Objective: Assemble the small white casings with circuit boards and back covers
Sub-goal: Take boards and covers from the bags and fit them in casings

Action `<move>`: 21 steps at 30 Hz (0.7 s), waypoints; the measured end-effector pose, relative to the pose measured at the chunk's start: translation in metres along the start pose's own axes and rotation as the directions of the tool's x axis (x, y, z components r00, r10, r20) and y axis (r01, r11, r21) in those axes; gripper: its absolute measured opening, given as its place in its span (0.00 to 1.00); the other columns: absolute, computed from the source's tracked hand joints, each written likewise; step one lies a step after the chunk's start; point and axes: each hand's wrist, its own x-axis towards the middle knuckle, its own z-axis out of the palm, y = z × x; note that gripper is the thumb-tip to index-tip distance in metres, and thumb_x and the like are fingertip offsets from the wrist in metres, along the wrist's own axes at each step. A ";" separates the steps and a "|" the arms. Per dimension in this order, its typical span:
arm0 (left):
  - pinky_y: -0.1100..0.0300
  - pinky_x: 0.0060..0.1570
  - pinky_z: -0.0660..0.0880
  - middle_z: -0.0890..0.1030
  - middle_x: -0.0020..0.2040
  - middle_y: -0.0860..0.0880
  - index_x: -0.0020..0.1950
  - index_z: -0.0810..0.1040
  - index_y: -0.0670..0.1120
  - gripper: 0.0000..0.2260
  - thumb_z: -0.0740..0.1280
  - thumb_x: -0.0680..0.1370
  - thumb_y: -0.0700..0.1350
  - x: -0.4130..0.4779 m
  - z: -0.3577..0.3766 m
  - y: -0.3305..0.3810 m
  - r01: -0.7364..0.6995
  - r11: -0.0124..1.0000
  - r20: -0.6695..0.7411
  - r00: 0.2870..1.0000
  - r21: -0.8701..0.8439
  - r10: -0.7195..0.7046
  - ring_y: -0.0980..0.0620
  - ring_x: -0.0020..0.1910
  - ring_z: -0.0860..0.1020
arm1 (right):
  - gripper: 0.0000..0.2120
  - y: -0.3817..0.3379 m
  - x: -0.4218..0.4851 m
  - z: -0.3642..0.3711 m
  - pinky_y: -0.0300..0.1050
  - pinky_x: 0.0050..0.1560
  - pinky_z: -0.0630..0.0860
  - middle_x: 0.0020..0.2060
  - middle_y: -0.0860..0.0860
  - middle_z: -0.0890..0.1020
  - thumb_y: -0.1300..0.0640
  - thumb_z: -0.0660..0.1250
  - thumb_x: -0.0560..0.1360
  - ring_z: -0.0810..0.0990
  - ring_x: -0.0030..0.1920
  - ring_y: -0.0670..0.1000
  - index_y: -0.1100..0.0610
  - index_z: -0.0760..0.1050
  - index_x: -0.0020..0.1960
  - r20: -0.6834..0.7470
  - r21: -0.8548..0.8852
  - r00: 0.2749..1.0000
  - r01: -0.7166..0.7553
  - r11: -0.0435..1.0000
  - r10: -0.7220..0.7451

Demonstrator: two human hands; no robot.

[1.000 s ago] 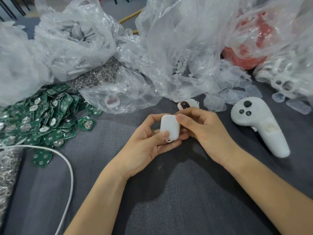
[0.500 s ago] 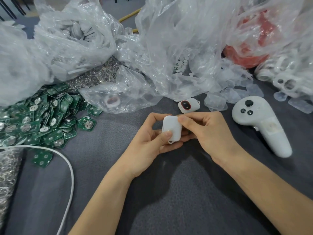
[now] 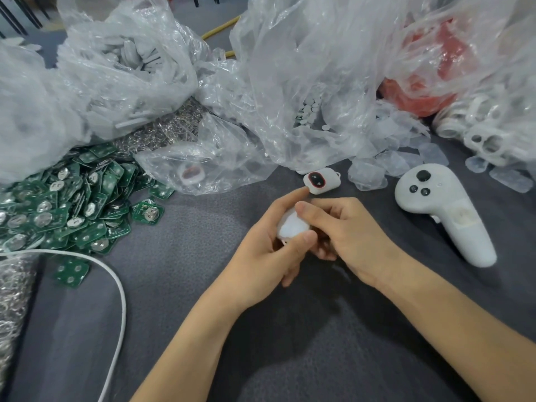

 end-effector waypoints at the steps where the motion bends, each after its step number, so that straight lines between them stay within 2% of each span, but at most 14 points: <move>1: 0.66 0.24 0.66 0.71 0.32 0.46 0.69 0.65 0.56 0.22 0.62 0.77 0.42 0.000 0.000 0.000 0.004 1.000 -0.001 1.000 -0.027 -0.004 0.55 0.24 0.67 | 0.14 0.000 0.000 0.001 0.35 0.22 0.66 0.25 0.55 0.74 0.55 0.63 0.79 0.70 0.23 0.47 0.59 0.80 0.38 -0.003 0.000 1.000 0.015 1.000 -0.015; 3: 0.67 0.25 0.64 0.69 0.36 0.42 0.70 0.64 0.56 0.24 0.62 0.76 0.41 -0.001 0.001 0.000 0.019 0.995 -0.017 1.000 -0.094 -0.021 0.48 0.29 0.64 | 0.12 -0.001 -0.001 0.003 0.34 0.22 0.66 0.24 0.53 0.74 0.58 0.62 0.79 0.71 0.22 0.45 0.63 0.80 0.44 -0.020 -0.010 0.998 0.052 0.999 -0.053; 6: 0.67 0.28 0.64 0.70 0.39 0.42 0.73 0.61 0.54 0.27 0.63 0.75 0.41 0.000 0.000 -0.002 0.040 0.995 -0.058 0.997 -0.095 -0.046 0.45 0.35 0.63 | 0.09 -0.003 -0.003 0.006 0.32 0.21 0.66 0.22 0.48 0.75 0.60 0.62 0.79 0.71 0.22 0.42 0.60 0.80 0.50 -0.051 -0.027 0.993 0.101 0.995 -0.102; 11: 0.66 0.27 0.65 0.71 0.37 0.42 0.72 0.62 0.54 0.25 0.62 0.76 0.42 -0.001 -0.001 -0.002 0.011 0.997 -0.031 0.999 -0.077 -0.014 0.53 0.29 0.66 | 0.08 -0.003 -0.004 0.006 0.31 0.22 0.67 0.23 0.49 0.76 0.60 0.62 0.79 0.72 0.22 0.42 0.56 0.80 0.50 -0.060 -0.037 0.987 0.146 0.989 -0.148; 13: 0.63 0.27 0.70 0.75 0.36 0.45 0.71 0.62 0.54 0.22 0.61 0.78 0.44 -0.001 0.002 -0.003 -0.026 0.997 -0.062 0.998 -0.075 0.021 0.52 0.27 0.71 | 0.08 -0.002 -0.004 0.005 0.31 0.25 0.68 0.25 0.46 0.78 0.58 0.63 0.79 0.74 0.25 0.41 0.52 0.80 0.52 -0.061 -0.124 0.975 0.204 0.971 -0.213; 16: 0.59 0.33 0.77 0.82 0.37 0.48 0.64 0.69 0.51 0.13 0.59 0.79 0.48 0.002 0.004 -0.006 -0.092 0.995 -0.193 0.976 0.040 0.098 0.48 0.33 0.81 | 0.10 -0.001 -0.004 0.002 0.31 0.35 0.73 0.35 0.42 0.81 0.53 0.64 0.77 0.78 0.34 0.41 0.48 0.79 0.57 -0.083 -0.236 0.934 0.320 0.918 -0.347; 19: 0.61 0.38 0.78 0.84 0.41 0.50 0.54 0.74 0.45 0.08 0.60 0.80 0.48 0.004 0.004 -0.007 -0.115 0.982 -0.247 0.957 0.152 0.150 0.49 0.38 0.84 | 0.11 0.001 -0.003 0.001 0.34 0.45 0.76 0.45 0.45 0.78 0.54 0.66 0.76 0.79 0.45 0.42 0.47 0.79 0.57 -0.101 -0.256 0.901 0.387 0.886 -0.423; 21: 0.60 0.40 0.79 0.84 0.42 0.48 0.52 0.75 0.41 0.11 0.60 0.80 0.48 0.003 0.005 -0.007 -0.115 0.984 -0.234 0.961 0.139 0.145 0.49 0.37 0.84 | 0.10 0.000 -0.003 0.001 0.35 0.45 0.76 0.44 0.51 0.80 0.55 0.66 0.75 0.79 0.42 0.43 0.49 0.80 0.55 -0.105 -0.188 0.910 0.377 0.907 -0.401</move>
